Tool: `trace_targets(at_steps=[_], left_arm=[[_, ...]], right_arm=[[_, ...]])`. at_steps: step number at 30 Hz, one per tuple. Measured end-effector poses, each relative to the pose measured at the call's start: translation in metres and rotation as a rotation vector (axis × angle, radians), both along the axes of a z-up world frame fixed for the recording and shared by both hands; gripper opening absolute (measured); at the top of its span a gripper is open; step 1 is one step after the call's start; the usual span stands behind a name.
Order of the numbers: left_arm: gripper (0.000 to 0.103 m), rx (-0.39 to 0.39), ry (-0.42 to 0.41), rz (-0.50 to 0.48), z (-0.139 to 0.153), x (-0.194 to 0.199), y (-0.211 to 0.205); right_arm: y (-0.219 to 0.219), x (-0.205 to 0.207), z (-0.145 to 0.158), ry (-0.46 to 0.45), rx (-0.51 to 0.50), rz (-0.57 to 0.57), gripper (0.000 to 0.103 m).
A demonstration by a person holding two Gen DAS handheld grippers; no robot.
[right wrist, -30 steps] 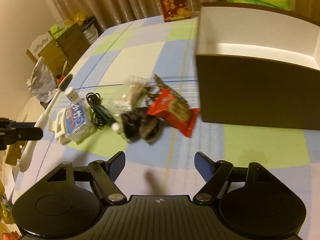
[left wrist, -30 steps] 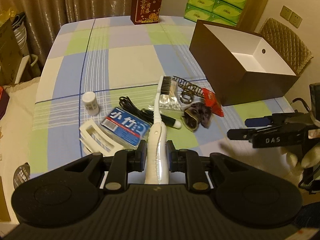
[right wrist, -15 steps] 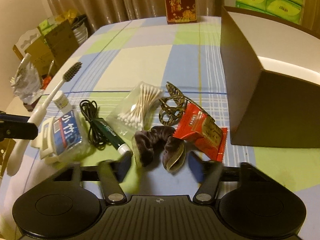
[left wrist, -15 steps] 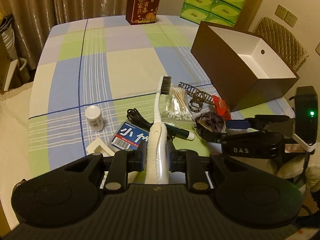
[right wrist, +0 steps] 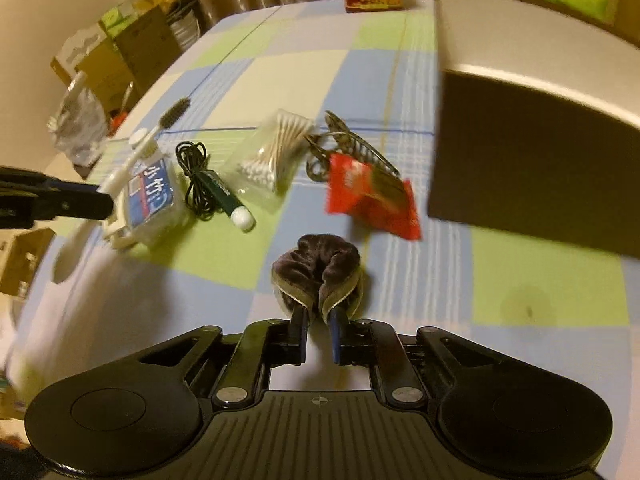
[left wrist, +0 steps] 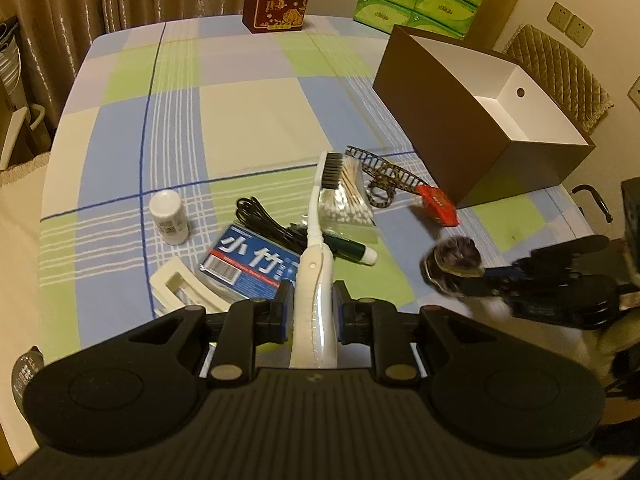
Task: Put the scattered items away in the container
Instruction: 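Grasp the dark scrunchie with the right gripper while the left holds the toothbrush, then carry the toothbrush and scrunchie over the brown box with both tools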
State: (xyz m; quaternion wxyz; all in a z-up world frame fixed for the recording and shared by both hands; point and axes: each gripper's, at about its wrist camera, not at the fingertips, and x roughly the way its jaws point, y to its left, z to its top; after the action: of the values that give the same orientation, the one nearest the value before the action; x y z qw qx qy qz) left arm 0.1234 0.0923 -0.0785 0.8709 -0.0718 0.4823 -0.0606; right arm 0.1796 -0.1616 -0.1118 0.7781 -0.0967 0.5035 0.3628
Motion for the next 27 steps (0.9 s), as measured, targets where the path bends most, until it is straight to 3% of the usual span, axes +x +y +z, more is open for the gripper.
trace_targets(at_steps=[1, 2, 4, 13, 15, 16, 18, 22, 27], left_arm=[[0.016, -0.001, 0.002, 0.0, 0.0, -0.001, -0.002], [0.016, -0.002, 0.004, 0.002, -0.001, -0.001, -0.004], [0.016, -0.005, 0.008, 0.006, -0.002, -0.002, -0.007], [0.016, 0.006, 0.014, 0.031, -0.002, -0.005, -0.017], [0.016, 0.009, 0.018, 0.037, -0.001, -0.007, -0.017], [0.016, 0.011, 0.019, 0.039, -0.001, -0.007, -0.018], [0.016, 0.012, 0.021, 0.044, -0.001, -0.009, -0.018], [0.016, 0.01, 0.021, 0.044, -0.001, -0.01, -0.02], [0.016, 0.011, 0.02, 0.029, -0.001, -0.008, -0.028]], right_arm=[[-0.003, -0.002, 0.002, -0.011, -0.015, 0.005, 0.023], [-0.007, -0.004, 0.005, -0.033, -0.026, 0.009, 0.048], [-0.01, -0.006, 0.01, -0.064, -0.006, 0.019, 0.069], [0.015, -0.003, -0.003, -0.103, -0.002, 0.115, 0.069], [0.021, -0.002, -0.008, -0.118, -0.016, 0.129, 0.06], [0.023, -0.001, -0.011, -0.118, -0.025, 0.134, 0.049], [0.025, -0.001, -0.015, -0.118, -0.035, 0.143, 0.043], [0.021, -0.002, -0.015, -0.121, -0.04, 0.153, 0.021], [0.009, -0.004, -0.006, -0.108, -0.029, 0.149, 0.015]])
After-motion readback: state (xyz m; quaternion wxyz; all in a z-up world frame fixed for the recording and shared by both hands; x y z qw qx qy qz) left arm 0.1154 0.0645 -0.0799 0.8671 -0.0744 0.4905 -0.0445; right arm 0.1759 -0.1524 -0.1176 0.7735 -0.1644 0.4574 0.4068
